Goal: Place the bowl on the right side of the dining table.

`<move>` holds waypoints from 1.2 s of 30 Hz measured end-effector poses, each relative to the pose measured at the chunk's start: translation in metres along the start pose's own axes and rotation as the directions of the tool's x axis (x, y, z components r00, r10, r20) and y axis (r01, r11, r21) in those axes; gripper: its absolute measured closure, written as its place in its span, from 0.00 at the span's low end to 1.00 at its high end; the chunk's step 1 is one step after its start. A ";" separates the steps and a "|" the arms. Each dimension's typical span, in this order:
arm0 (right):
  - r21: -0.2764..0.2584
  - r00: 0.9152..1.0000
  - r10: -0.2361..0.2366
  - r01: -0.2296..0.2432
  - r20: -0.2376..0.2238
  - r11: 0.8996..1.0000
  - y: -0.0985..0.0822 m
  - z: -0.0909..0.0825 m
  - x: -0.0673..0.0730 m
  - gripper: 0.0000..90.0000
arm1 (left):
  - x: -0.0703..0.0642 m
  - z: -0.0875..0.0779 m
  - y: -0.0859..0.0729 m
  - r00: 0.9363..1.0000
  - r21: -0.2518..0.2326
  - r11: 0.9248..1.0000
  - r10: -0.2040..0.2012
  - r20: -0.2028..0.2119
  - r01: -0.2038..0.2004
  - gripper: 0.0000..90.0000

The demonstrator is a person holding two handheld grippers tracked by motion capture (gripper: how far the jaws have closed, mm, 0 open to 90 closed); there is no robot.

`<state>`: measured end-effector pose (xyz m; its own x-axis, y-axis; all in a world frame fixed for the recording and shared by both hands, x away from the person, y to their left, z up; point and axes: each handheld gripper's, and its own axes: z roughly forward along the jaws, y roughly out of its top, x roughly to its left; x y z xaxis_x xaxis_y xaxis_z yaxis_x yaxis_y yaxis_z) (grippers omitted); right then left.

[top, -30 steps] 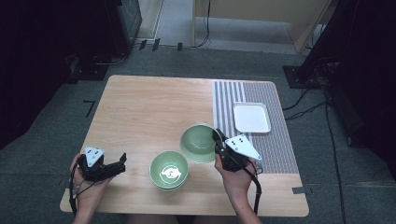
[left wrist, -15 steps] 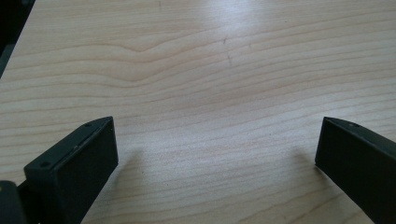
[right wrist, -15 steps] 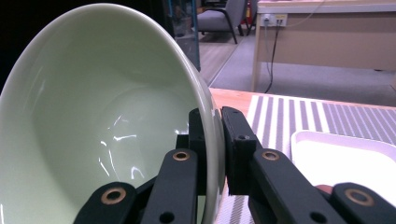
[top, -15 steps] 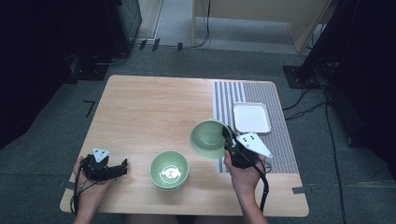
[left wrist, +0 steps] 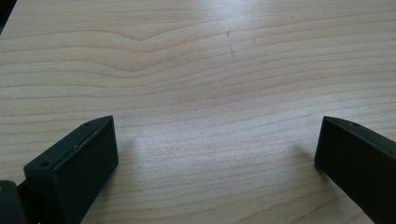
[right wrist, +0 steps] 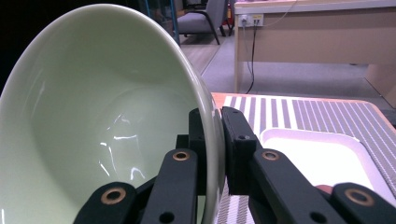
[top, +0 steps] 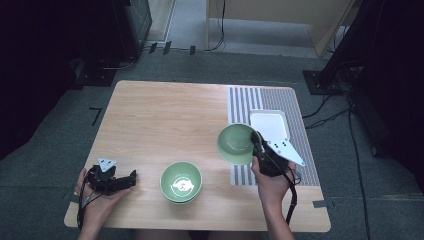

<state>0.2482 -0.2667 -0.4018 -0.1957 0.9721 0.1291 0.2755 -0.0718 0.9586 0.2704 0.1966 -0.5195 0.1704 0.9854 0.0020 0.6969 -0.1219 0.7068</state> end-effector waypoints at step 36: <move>0.031 0.990 0.037 -0.041 0.134 0.999 0.004 0.022 -0.055 0.94 | -0.002 0.001 0.001 1.000 -0.002 1.000 -0.016 -0.013 0.016 0.00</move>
<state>0.2811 -0.3154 -0.4102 -0.0571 0.9900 0.1291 0.3126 -0.1051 0.9441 0.2719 0.1943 -0.5197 0.1504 0.9886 0.0002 0.6979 -0.1063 0.7083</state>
